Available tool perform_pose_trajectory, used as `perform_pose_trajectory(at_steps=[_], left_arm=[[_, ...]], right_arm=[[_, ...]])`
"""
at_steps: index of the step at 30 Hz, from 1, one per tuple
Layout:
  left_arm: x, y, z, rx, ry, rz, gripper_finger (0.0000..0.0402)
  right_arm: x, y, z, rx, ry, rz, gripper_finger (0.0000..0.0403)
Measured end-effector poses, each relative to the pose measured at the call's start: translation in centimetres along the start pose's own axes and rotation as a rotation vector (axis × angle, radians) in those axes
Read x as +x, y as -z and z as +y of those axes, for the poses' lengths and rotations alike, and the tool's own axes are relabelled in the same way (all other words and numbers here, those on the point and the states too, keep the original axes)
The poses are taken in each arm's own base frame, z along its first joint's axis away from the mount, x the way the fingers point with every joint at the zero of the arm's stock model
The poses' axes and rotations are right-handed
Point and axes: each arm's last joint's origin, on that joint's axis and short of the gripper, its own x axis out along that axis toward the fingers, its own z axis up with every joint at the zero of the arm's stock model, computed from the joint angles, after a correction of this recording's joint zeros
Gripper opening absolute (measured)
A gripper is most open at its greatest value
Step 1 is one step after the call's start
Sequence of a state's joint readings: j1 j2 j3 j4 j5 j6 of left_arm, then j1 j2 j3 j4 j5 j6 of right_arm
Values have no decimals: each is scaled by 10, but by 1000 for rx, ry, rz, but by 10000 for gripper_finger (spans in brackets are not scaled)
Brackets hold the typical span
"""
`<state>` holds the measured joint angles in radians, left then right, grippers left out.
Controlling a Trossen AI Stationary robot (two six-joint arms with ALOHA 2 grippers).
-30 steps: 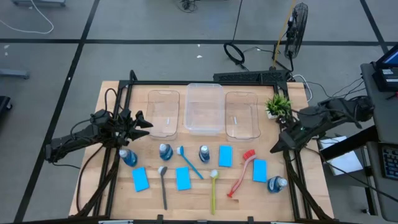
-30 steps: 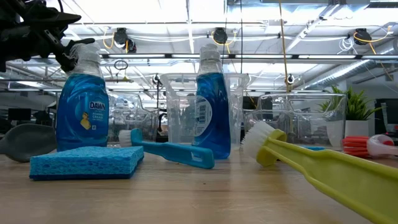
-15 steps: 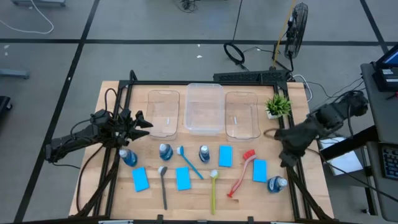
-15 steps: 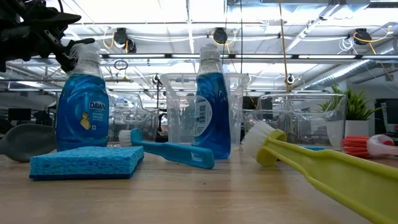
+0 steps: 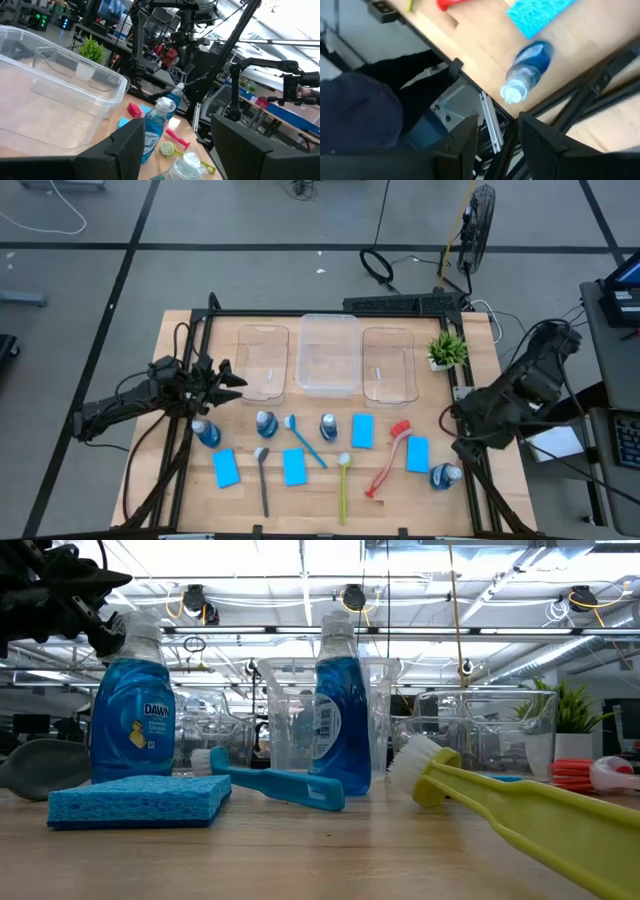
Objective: Pick & Place Kitchen Sink Supplies
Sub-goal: Put the blue dishwashing liquid into the right transparent bin
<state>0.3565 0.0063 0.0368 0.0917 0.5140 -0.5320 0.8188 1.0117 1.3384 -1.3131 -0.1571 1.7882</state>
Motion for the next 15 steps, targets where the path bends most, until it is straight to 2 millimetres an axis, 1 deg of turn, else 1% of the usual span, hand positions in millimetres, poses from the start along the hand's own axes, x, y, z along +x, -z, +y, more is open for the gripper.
perform_pose_trajectory(at_steps=[5,9,15], left_arm=[[0,0,0,0,0,0,228],[0,0,0,2,0,0,228],[0,0,0,4,0,0,228]], right_arm=[[7,11,2,97,18,-23,130],[14,21,5,167,23,2,130],[20,34,12,215,-86,-81,130]])
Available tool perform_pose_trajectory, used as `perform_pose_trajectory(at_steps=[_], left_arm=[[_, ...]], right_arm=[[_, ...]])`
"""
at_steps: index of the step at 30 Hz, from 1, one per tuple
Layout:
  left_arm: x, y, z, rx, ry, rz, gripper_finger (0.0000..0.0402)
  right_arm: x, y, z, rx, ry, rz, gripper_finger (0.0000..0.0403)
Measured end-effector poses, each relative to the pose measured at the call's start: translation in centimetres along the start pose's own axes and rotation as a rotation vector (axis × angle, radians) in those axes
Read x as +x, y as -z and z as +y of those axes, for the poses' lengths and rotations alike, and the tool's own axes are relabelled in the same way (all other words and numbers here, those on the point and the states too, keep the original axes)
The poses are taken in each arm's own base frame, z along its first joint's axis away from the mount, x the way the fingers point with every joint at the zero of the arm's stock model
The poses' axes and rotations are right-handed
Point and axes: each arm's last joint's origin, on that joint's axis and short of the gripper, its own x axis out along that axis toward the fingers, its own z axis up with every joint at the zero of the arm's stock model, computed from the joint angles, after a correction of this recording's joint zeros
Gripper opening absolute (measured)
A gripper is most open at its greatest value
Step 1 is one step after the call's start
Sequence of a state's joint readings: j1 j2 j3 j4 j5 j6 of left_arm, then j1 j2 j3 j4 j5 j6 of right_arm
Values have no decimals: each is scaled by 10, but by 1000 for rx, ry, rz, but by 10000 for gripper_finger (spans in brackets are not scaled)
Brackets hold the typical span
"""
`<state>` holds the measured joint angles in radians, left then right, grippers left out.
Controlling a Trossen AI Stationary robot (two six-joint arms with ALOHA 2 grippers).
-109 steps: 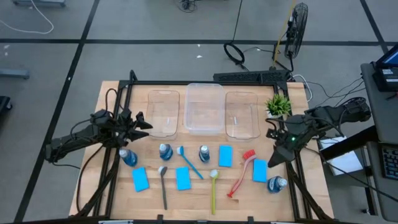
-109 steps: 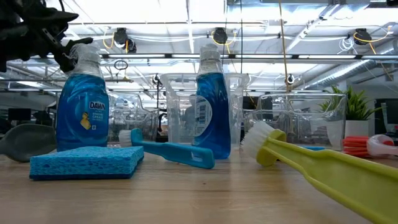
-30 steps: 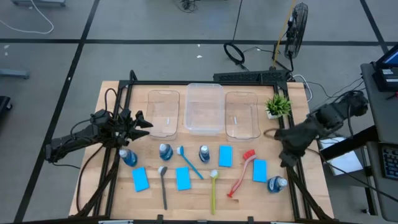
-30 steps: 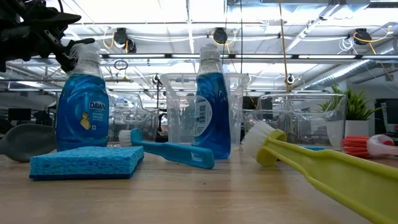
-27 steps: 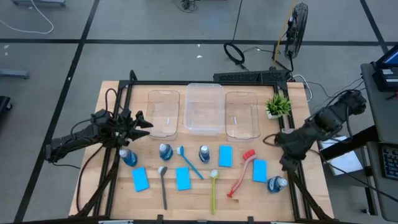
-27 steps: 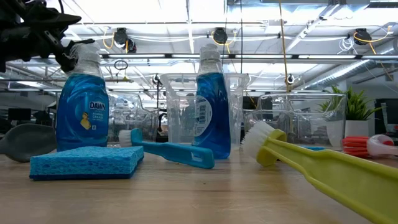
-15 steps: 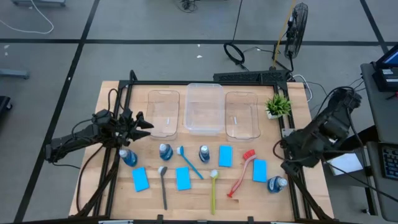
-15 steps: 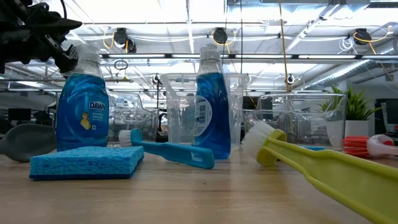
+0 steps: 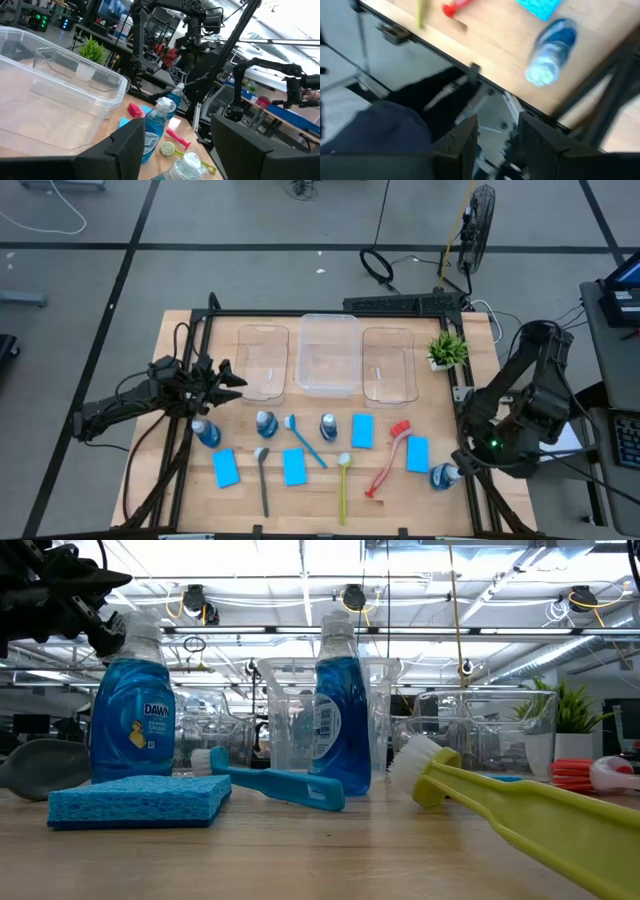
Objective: Pick & Place Kitchen Sink Supplies
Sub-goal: Put the blue dishwashing liquid into the right transparent bin
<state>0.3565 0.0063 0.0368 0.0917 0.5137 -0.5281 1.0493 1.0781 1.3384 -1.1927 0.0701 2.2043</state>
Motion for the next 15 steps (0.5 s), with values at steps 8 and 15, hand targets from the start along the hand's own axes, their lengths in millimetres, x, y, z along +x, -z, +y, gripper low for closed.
perform_pose_trajectory(at_steps=[8,15], left_arm=[[0,0,0,-9,0,0,228],[0,0,0,-22,-1,1,228]], right_arm=[[4,7,-3,66,-7,-43,130],[4,9,-5,67,-57,-116,130]])
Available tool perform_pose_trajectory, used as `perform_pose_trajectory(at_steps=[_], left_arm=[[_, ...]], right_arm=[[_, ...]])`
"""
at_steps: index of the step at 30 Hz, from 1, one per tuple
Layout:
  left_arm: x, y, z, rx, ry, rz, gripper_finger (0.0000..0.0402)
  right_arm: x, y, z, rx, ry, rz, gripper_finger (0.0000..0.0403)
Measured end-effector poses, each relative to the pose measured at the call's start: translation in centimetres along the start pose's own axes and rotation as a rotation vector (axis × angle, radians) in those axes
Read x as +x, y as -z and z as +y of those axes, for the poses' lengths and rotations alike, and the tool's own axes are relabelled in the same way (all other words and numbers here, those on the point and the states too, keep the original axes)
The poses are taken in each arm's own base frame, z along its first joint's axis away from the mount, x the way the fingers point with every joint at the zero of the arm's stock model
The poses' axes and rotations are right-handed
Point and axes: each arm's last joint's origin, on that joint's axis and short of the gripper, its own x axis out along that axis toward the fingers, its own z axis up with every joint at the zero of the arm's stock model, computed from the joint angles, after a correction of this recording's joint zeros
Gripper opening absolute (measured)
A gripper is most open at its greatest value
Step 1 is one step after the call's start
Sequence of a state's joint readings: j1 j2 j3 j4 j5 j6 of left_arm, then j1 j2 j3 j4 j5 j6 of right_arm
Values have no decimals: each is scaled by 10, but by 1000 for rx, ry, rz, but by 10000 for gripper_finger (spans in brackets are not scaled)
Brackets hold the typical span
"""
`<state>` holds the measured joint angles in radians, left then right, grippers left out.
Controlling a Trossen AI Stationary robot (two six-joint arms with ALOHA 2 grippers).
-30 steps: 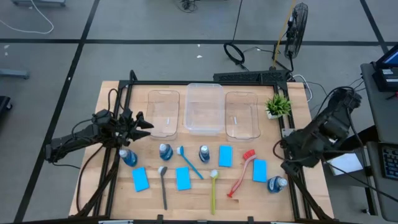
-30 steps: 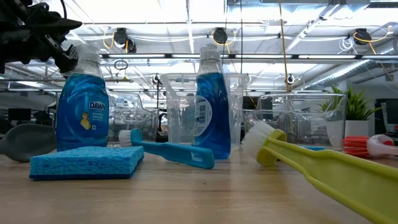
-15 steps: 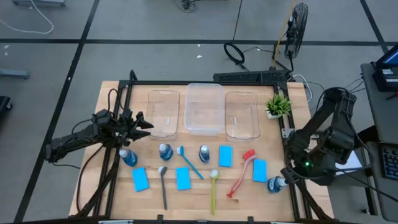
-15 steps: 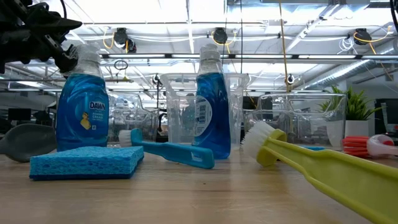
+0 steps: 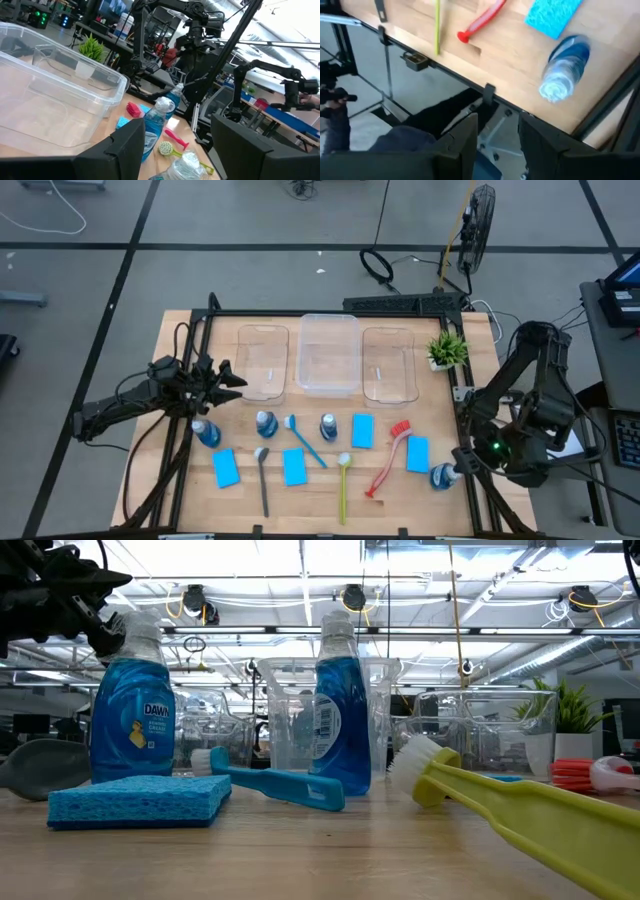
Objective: Pick & Place Kitchen Sink Supplies
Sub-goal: Put the blue dishwashing liquid into the right transparent bin
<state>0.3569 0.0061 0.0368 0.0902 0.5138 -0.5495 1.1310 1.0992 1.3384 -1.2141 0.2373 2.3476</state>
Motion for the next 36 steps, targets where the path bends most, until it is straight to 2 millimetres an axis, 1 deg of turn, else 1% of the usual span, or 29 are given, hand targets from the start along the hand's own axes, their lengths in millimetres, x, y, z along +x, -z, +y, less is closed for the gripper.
perform_pose_trajectory(at_steps=[6,15,22,27,33,36], left_arm=[[0,0,0,-2,0,1,228],[0,0,0,15,-1,2,228],[0,0,0,15,0,2,228],[0,0,0,14,-1,2,228],[0,0,0,14,-1,2,228],[0,0,0,13,-1,2,228]], right_arm=[[0,-1,-2,36,22,-12,130],[0,0,-1,-22,9,1,130],[0,1,0,-106,-4,13,130],[0,2,1,-118,-11,19,130],[0,3,2,-231,-23,27,130],[0,4,3,-258,-40,39,130]])
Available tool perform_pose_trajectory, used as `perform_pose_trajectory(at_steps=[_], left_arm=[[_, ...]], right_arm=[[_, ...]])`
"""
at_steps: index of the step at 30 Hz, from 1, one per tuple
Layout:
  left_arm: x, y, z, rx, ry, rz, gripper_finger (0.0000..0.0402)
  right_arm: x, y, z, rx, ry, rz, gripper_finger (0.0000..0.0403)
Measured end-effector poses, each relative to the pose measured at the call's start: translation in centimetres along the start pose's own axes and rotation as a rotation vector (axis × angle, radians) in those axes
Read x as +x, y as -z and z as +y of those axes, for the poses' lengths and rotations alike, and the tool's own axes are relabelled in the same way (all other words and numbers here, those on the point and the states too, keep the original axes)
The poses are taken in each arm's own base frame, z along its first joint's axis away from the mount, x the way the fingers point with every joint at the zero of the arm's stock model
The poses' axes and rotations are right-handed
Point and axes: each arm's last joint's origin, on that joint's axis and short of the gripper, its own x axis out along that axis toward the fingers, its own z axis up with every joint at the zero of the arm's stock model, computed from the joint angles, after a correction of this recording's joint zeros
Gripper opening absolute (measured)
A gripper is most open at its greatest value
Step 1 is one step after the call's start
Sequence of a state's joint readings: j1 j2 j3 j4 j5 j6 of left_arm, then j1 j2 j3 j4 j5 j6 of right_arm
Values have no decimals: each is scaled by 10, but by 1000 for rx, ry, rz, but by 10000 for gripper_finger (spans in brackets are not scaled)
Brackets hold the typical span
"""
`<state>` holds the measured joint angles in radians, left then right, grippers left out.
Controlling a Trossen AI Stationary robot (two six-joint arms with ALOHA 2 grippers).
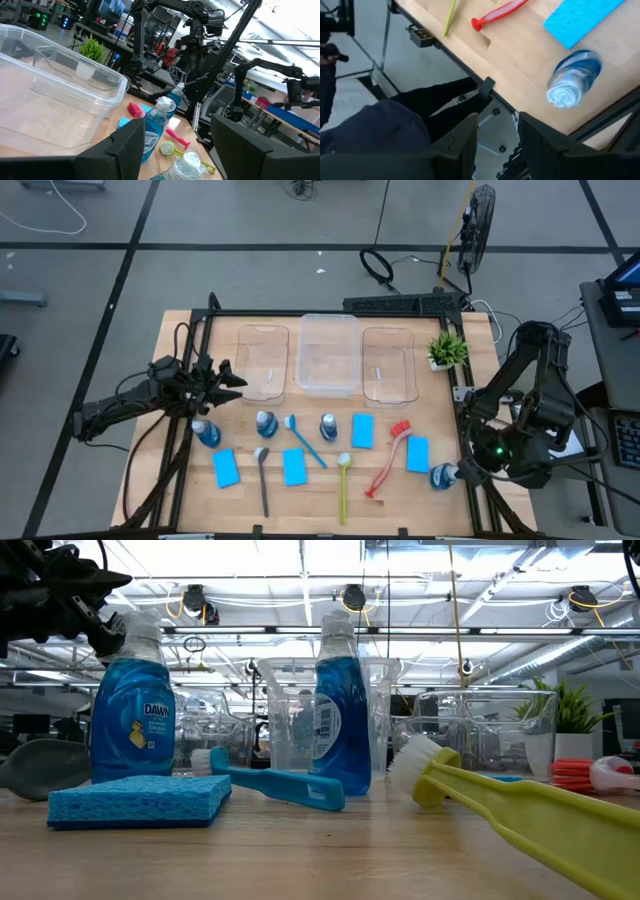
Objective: Pick & Place Kitchen Sink Supplies
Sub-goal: Put the blue dishwashing liquid into the right transparent bin
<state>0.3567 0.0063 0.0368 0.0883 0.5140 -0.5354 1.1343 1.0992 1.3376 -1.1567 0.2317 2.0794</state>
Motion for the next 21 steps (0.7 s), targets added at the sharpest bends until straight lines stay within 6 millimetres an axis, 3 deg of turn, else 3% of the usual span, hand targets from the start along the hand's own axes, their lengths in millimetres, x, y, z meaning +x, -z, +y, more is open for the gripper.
perform_pose_trajectory(at_steps=[16,21], left_arm=[[0,0,1,3,-35,-12,228],[0,0,1,2,-36,-11,228]], right_arm=[[0,3,6,20,-58,30,130],[0,2,3,137,-35,21,130]])
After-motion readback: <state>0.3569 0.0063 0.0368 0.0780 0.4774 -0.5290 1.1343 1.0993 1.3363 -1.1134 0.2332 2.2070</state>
